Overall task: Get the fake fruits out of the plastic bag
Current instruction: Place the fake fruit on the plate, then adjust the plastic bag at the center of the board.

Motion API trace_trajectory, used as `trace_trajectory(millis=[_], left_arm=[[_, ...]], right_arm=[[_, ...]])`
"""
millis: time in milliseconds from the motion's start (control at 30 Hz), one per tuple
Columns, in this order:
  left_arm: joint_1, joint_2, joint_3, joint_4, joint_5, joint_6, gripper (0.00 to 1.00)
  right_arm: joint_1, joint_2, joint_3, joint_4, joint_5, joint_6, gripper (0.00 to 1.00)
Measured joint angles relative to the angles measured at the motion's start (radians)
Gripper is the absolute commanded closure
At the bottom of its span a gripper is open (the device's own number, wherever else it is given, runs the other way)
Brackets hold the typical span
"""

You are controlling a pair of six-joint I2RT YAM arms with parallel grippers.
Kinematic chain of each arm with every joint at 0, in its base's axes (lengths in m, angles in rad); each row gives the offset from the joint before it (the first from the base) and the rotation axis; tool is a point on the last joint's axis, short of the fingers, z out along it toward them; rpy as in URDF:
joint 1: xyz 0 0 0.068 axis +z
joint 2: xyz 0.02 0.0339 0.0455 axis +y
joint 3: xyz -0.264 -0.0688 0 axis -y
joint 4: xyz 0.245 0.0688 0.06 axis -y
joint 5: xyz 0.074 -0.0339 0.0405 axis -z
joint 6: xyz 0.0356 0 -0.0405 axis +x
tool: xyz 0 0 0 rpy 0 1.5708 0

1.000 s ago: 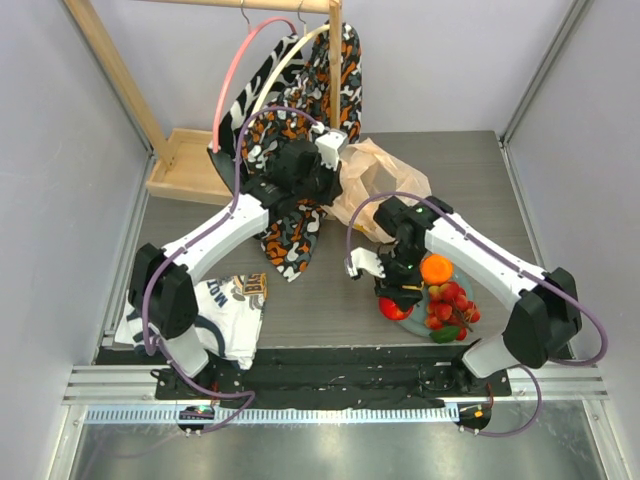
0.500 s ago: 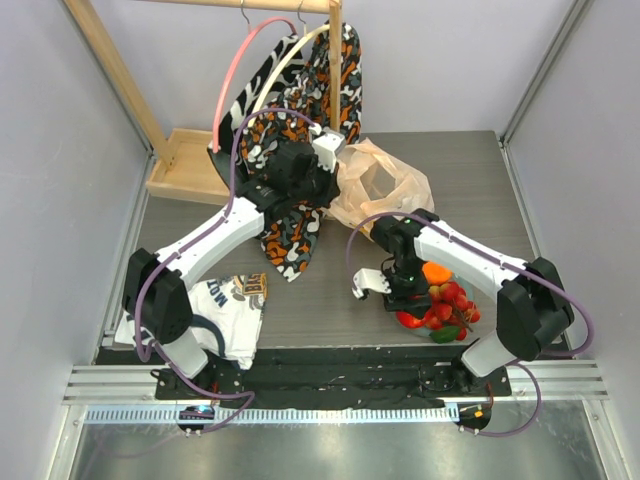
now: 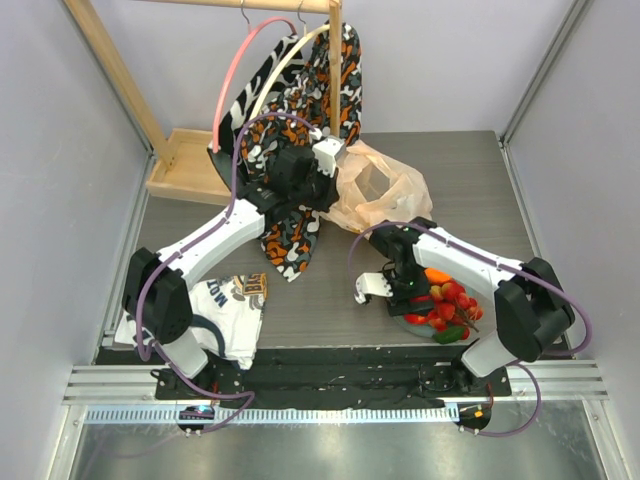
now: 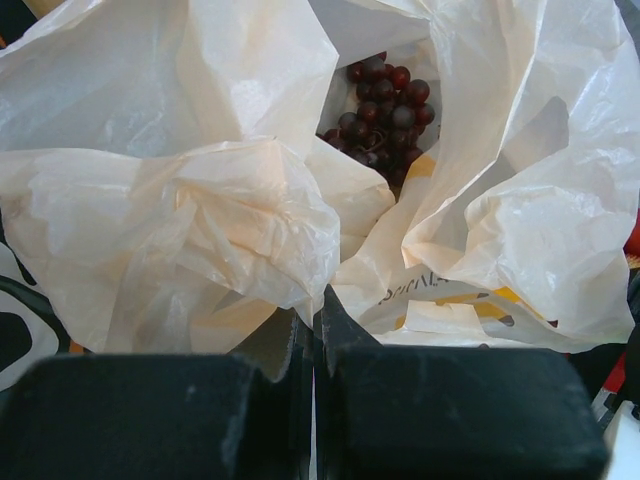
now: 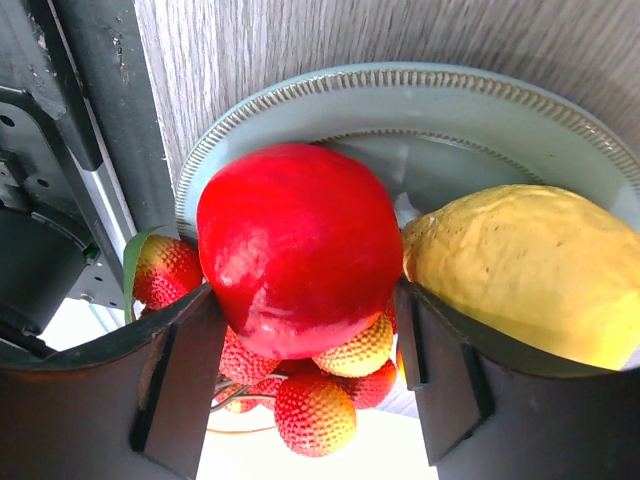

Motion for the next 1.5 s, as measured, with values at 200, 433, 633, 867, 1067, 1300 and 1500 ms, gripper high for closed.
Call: trace_trajectory(millis=[200,433,633,867,1067,1300,1500], left_arm=[[0.0,0.0,-0.001,0.001,0.013,-0.004,1.0],[0.0,-0.002,-0.005,0.003,0.034,-0.015,1.0],[0.0,-0.018,-0.016,0.003,0.06,-0.052,1.0],[0.0,-0.055,-0.032,0.003,0.09,-0.089,1.0],[0.0,-0.078,-0.055,0.004,0.1,-0.105,1.0],[0.0,-0.082,-0.07,0.004,0.1,-0.106,1.0],[0.0,-0.082,-0.07,0.003,0.101,-0.105,1.0]], right_arm=[[0.001,-0.019,0.033,-0.037,-0.004,0.008,0.1],[0.001,-0.055,0.24,-0.101,-0.051,0.008,0.0],[-0.045,-0.189,0.41,-0.034,-0.105,0.094,0.0],[-0.261,-0.09,0.523,0.276,-0.136,0.435,0.03],[-0.271,0.077,0.551,0.458,-0.087,0.678,0.0],[-0.253,0.113,0.553,0.49,-0.028,0.782,0.13],[-0.244,0.112,0.519,0.473,0.02,0.78,0.06]])
